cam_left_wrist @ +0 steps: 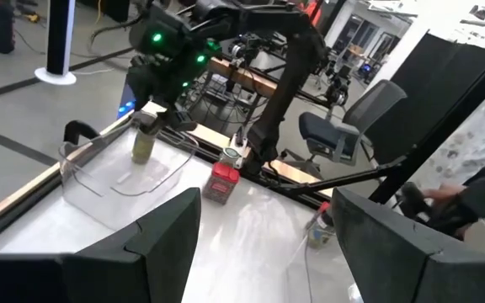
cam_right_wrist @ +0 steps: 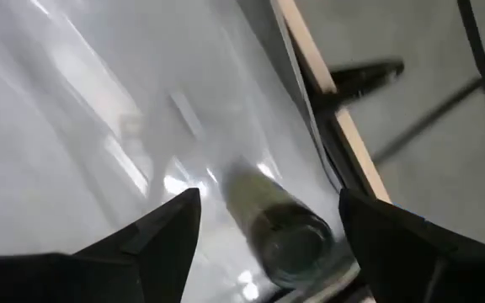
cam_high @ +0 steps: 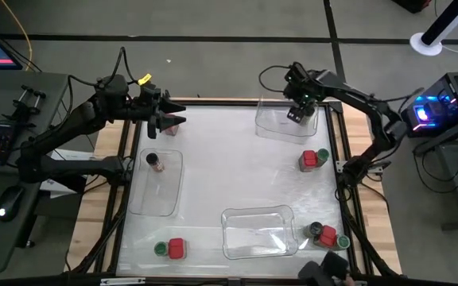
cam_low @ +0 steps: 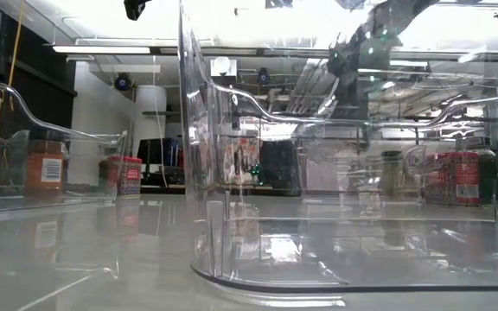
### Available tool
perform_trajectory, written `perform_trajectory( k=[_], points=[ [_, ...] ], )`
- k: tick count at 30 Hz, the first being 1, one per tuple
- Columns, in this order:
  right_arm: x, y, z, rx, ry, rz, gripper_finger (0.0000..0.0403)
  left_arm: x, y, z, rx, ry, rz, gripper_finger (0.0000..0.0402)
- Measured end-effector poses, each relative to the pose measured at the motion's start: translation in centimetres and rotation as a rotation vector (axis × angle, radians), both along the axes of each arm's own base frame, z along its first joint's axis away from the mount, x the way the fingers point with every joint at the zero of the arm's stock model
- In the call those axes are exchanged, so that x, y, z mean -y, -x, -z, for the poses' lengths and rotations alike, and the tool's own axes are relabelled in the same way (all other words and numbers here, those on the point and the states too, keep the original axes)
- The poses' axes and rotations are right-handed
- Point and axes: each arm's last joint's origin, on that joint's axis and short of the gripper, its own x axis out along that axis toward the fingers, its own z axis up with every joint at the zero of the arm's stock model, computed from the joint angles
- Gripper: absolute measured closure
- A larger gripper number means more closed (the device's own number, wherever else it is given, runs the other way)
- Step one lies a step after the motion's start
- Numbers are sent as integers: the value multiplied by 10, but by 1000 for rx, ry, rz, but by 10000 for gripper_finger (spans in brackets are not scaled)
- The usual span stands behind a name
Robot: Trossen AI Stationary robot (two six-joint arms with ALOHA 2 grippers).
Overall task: Sort spices by type
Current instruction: Adjust the top right transparent bin
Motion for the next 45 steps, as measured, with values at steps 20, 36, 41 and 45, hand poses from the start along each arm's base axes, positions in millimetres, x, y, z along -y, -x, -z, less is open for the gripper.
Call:
perform_trajectory(
  k=[20, 36, 41, 45],
  points=[
    [-37, -83, 36, 313, -43, 20, 396, -1, 0, 0, -7, -30, -39, 147],
    [-52, -100, 42, 376, -120, -13, 402, -1, 0, 0, -10, -48, -35, 147],
    [-59, -101, 43, 358, -151, -23, 402, -1, 0, 0, -10, -48, -35, 147],
    [-63, -103, 43, 360, -177, -42, 402, -1, 0, 0, -10, -48, -35, 147]
  ],
)
